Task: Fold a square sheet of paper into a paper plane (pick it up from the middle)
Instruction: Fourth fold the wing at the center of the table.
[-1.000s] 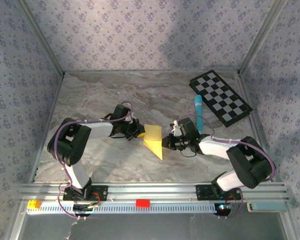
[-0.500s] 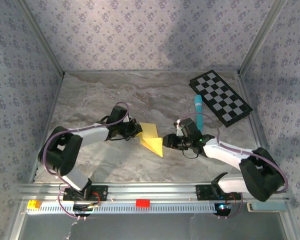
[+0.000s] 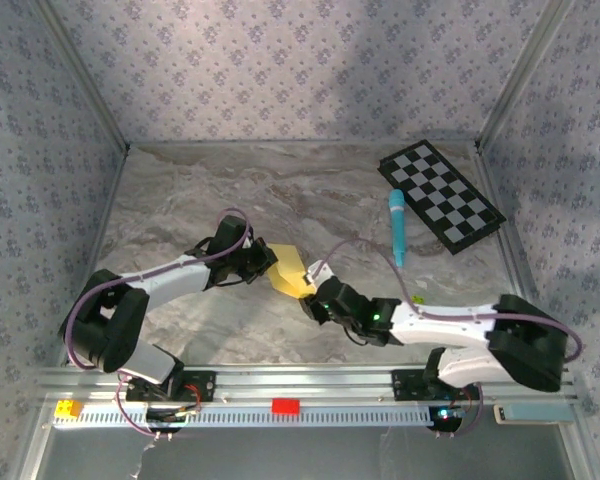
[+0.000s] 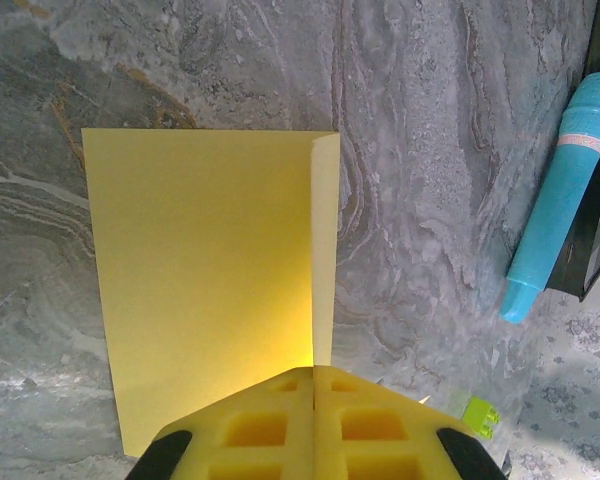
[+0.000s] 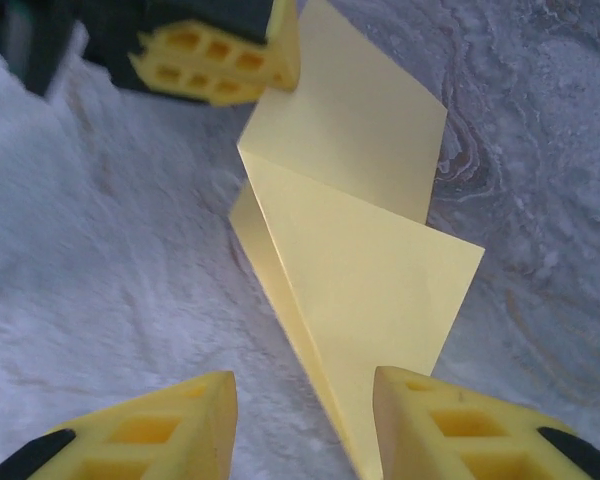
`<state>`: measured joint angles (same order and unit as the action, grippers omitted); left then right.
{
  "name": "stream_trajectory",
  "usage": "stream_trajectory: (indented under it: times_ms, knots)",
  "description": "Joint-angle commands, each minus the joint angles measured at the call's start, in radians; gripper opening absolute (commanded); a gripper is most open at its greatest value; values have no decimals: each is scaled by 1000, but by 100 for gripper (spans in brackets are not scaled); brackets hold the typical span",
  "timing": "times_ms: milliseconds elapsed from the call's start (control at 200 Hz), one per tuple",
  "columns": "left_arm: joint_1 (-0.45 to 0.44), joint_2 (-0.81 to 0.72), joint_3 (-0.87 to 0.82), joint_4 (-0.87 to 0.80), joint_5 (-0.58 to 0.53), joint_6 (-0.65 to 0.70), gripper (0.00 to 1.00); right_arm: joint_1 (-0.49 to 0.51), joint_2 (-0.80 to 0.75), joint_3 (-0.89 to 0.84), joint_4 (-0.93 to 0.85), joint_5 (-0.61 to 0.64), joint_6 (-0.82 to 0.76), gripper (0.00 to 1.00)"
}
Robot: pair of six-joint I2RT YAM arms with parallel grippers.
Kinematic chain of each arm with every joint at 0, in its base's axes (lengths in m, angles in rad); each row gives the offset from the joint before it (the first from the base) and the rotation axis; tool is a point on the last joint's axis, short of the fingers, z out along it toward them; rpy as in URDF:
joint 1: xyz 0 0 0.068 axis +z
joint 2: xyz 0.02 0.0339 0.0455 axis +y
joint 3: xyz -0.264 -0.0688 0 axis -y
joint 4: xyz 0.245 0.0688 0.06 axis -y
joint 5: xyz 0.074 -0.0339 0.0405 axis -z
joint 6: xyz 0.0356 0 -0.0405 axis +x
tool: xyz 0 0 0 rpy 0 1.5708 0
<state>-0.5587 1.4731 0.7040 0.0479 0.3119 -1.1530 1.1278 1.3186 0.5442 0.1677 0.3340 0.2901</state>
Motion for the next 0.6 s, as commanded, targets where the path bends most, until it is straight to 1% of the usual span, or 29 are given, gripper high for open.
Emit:
stream_trajectory:
  times_ms: [0,45,230,395,470,595]
  knots:
    - [-9,-13,14,-25,-12,-12,0,52,102,64,57,175,-185,40]
    - [-9,-13,16,-25,-9,-11,0,68,135,75,74,220,-199,40]
    - [-9,-16,20,-34,-6,-4,0,76,251,125,72,242,-223,40]
    - [-9,-16,26,-37,-1,-2,0,77,310,140,46,281,-209,39]
    - [-9,-16,27,-39,0,1,0,71,333,148,27,307,-185,37]
    - [-9,-14,30,-43,0,3,0,67,348,152,24,299,-171,31]
